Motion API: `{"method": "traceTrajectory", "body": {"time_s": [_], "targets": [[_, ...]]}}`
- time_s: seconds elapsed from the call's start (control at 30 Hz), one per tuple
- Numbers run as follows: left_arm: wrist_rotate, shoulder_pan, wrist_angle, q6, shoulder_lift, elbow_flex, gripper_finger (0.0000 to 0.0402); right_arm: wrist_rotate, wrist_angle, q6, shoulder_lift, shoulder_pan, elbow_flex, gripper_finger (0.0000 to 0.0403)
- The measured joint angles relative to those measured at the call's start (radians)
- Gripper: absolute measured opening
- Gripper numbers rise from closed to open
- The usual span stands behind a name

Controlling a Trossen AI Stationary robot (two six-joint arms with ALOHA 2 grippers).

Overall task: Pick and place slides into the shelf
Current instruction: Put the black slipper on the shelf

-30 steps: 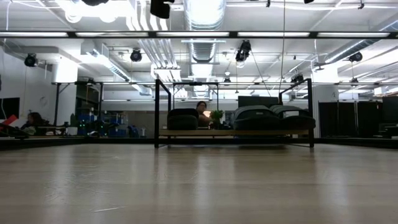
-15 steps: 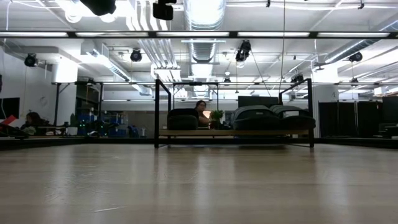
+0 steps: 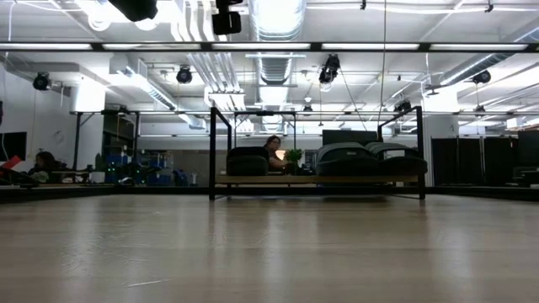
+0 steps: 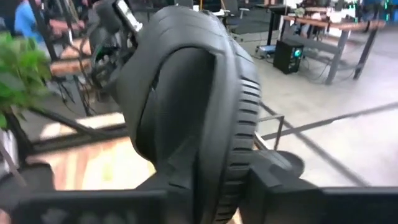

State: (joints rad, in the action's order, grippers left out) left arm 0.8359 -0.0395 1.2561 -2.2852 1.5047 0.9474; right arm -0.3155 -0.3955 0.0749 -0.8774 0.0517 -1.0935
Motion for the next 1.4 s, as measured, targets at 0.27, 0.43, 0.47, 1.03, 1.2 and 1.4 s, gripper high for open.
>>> {"method": "traceTrajectory", "body": {"time_s": [0.27, 0.43, 0.47, 1.03, 1.2, 1.4], "targets": [[0.067, 0.001, -0.063, 0.145, 0.0, -0.002, 0.0056, 0.009, -0.02, -0.119, 0.008, 0.001, -0.028, 0.0177], [0.085, 0.007, -0.095, 0.219, 0.0, -0.006, 0.0055, -0.024, -0.022, -0.194, 0.007, 0.001, -0.069, 0.0188], [0.086, 0.007, -0.093, 0.22, 0.001, -0.008, 0.0055, -0.043, -0.025, -0.213, 0.007, 0.002, -0.075, 0.0188], [0.167, 0.027, -0.229, 0.373, -0.005, -0.023, 0.0053, -0.105, -0.116, -0.456, -0.005, 0.003, -0.176, 0.0175], [0.132, 0.031, -0.418, 0.525, -0.013, -0.023, 0.0053, -0.104, -0.156, -0.577, -0.053, 0.005, -0.164, 0.0171], [0.122, 0.034, -0.558, 0.647, -0.039, -0.02, 0.0053, -0.129, -0.147, -0.861, -0.119, 0.076, -0.163, 0.0161]]}}
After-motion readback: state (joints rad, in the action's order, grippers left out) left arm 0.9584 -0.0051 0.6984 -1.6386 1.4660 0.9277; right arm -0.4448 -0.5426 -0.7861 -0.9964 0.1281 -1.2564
